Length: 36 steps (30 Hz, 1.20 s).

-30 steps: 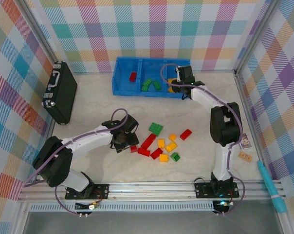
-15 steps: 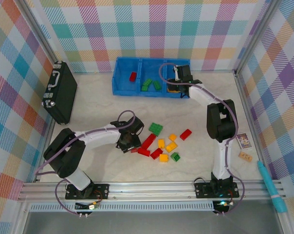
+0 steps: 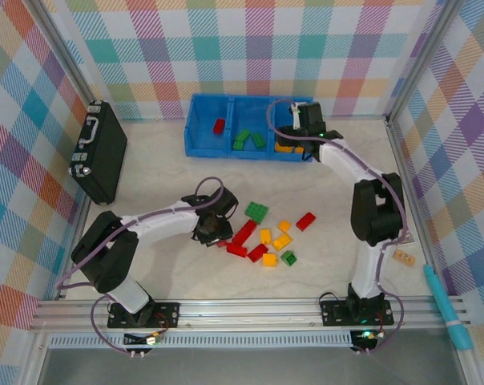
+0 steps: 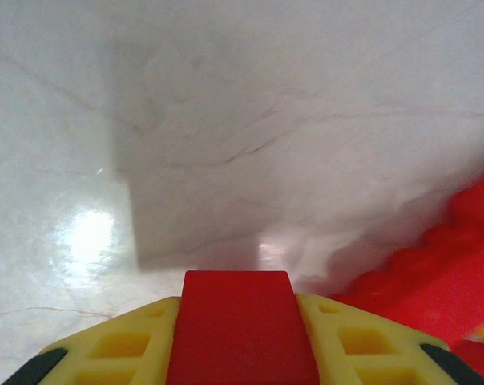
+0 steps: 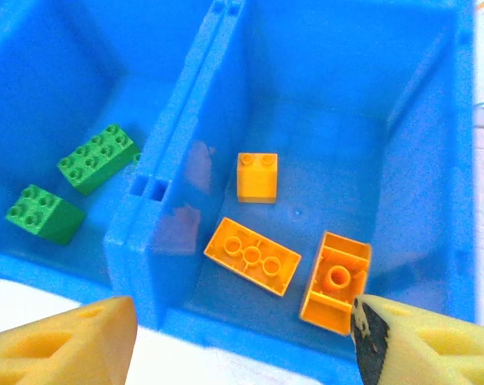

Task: Sort the legos into containers by color
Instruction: Pick up the lego from the middle-left of the table, then place the lego in the container.

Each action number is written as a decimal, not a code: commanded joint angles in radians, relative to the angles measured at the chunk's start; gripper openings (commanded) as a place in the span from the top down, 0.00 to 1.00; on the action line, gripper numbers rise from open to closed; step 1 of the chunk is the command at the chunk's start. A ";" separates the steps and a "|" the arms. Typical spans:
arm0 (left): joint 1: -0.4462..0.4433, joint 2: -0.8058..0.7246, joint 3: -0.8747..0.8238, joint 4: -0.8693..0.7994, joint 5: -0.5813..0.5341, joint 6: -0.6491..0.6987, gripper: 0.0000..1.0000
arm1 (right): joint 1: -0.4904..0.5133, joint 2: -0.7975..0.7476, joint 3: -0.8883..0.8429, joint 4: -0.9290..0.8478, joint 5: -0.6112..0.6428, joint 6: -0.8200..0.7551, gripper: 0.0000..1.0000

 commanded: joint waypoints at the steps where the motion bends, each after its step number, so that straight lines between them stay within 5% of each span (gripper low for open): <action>1: 0.070 -0.052 0.114 -0.027 -0.022 0.065 0.74 | -0.010 -0.112 -0.077 -0.030 -0.019 -0.013 0.28; 10: 0.303 0.076 0.416 0.181 -0.091 0.147 0.74 | -0.011 -0.367 -0.450 -0.090 -0.027 0.176 0.27; 23: 0.413 0.561 0.836 0.414 -0.153 0.121 0.73 | -0.011 -0.510 -0.712 -0.163 -0.089 0.382 0.23; 36: 0.424 0.633 0.925 0.416 -0.124 0.165 0.39 | -0.009 -0.472 -0.785 -0.182 -0.148 0.498 0.21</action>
